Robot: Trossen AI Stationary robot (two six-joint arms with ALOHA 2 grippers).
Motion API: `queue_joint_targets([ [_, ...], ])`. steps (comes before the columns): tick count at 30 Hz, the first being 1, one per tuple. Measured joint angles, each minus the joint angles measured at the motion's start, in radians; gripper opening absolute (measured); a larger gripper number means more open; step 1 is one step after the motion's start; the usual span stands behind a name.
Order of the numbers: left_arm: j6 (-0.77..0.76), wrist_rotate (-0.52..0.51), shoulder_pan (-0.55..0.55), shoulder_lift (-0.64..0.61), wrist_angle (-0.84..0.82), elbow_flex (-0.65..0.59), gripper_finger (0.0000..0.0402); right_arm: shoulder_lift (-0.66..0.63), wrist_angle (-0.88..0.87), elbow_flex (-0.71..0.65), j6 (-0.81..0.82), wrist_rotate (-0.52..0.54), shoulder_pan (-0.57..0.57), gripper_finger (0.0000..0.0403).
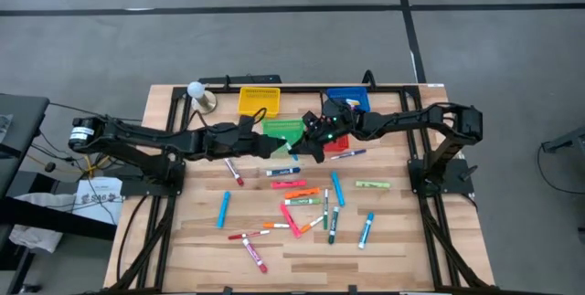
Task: Pick & Place Markers
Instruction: Put the blue highlighter into the blue bin
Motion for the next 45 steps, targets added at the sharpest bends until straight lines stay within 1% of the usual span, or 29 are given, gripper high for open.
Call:
queue_joint_targets([
  [3,0.044,-0.041,-0.001,-0.034,-0.005,0.000,0.0250,-0.023,-0.073,0.000,-0.063,0.001,-0.018,0.0036],
  [6,0.082,-0.065,-0.001,-0.069,-0.016,0.000,0.0249,-0.064,-0.184,0.000,-0.148,0.006,-0.045,0.0031],
  [8,0.102,-0.077,-0.001,-0.083,-0.027,0.000,0.0249,-0.101,-0.261,0.000,-0.200,0.032,-0.069,0.0032],
  [11,0.132,-0.078,-0.001,-0.088,-0.036,0.000,0.0248,-0.163,-0.389,0.000,-0.290,0.109,-0.112,0.0038],
  [14,0.160,-0.084,-0.001,-0.083,-0.065,0.000,0.0248,-0.225,-0.503,0.000,-0.387,0.207,-0.165,0.0036],
  [19,0.164,-0.167,0.001,-0.080,-0.147,0.000,0.0248,-0.296,-0.587,0.000,-0.553,0.359,-0.277,0.0032],
  [22,0.197,-0.208,0.018,-0.080,-0.180,0.000,0.0248,-0.303,-0.648,0.017,-0.638,0.428,-0.348,0.0038],
  [25,0.244,-0.221,0.052,-0.080,-0.181,0.000,0.0248,-0.274,-0.747,0.072,-0.718,0.481,-0.413,0.0038],
  [29,0.271,-0.227,0.116,-0.080,-0.180,0.000,0.0248,-0.203,-0.862,0.162,-0.832,0.518,-0.479,0.0035],
  [36,0.290,-0.207,0.208,-0.080,-0.179,0.000,0.0248,-0.044,-1.045,0.306,-0.976,0.586,-0.537,0.0041],
  [40,0.290,-0.205,0.234,-0.080,-0.179,0.000,0.0248,0.034,-1.084,0.339,-1.035,0.586,-0.550,0.0039],
  [45,0.291,-0.204,0.250,-0.080,-0.178,0.000,0.0248,0.122,-1.083,0.346,-1.084,0.586,-0.551,0.0045],
])
